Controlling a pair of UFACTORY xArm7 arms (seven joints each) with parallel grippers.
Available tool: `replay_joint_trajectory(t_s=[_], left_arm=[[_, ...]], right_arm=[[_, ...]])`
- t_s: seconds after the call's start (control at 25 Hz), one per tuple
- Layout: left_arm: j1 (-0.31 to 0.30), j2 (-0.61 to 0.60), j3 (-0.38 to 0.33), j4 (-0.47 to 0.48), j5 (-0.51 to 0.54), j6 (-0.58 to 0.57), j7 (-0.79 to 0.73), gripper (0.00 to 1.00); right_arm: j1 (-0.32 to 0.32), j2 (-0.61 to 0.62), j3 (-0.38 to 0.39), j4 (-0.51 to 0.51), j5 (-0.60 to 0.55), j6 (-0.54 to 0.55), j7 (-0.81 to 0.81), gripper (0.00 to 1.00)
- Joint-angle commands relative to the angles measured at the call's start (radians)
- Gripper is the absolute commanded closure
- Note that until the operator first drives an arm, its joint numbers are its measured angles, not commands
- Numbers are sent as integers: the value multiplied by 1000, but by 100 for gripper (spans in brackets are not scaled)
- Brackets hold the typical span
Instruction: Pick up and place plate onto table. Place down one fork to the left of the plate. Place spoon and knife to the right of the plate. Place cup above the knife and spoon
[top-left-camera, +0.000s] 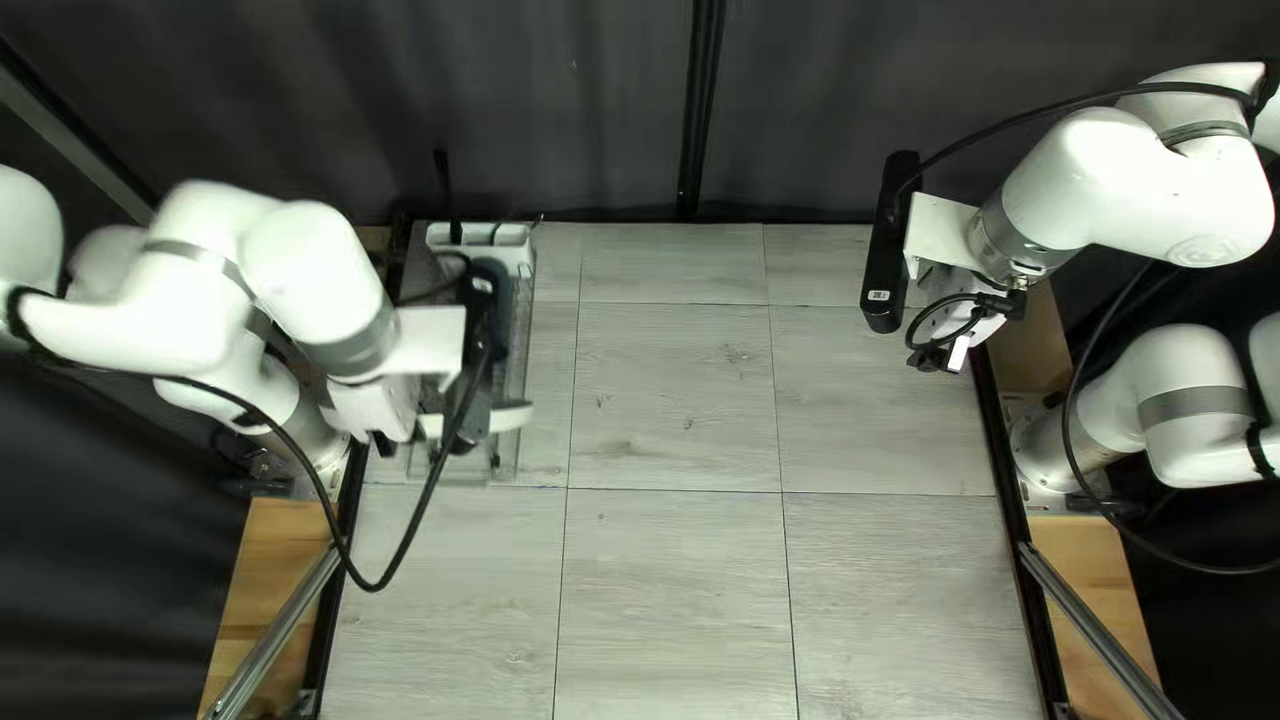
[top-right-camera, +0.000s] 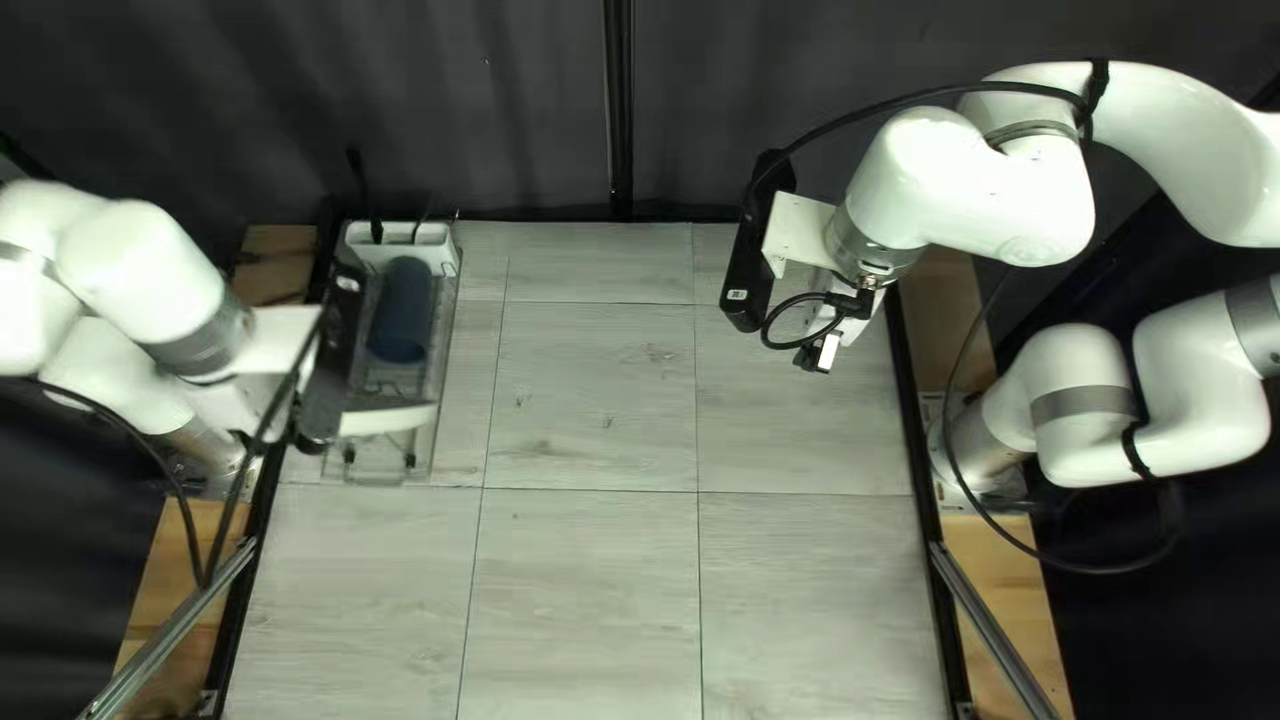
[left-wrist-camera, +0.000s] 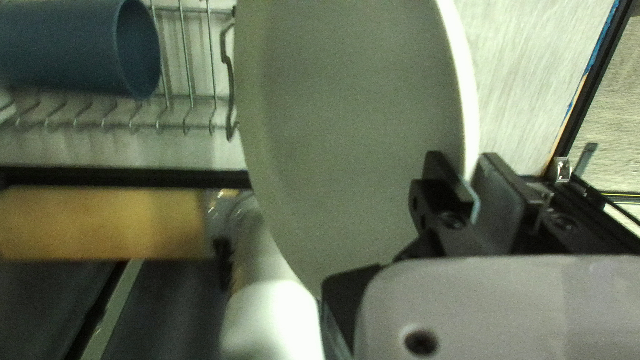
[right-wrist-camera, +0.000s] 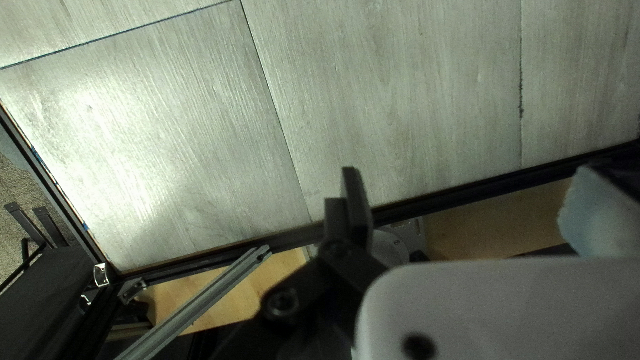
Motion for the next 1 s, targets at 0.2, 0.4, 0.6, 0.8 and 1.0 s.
replay_joint_trajectory(t_s=[0.2, 0.4, 0.6, 0.8, 1.0], left_arm=[[-5, 274, -220, 290, 94, 16, -92, 100], [-21, 438, -305, 222, 245, -200, -52, 100], [-34, 610, -360, 147, 434, -411, -87, 100], [-34, 610, -360, 147, 434, -411, -87, 100], [-29, 726, -358, 161, 448, -480, -136, 100]], right_arm=[[0, 0, 0, 0, 0, 0, 0, 0], [0, 0, 0, 0, 0, 0, 0, 0], [0, 0, 0, 0, 0, 0, 0, 0], [0, 0, 0, 0, 0, 0, 0, 0], [0, 0, 0, 0, 0, 0, 0, 0]])
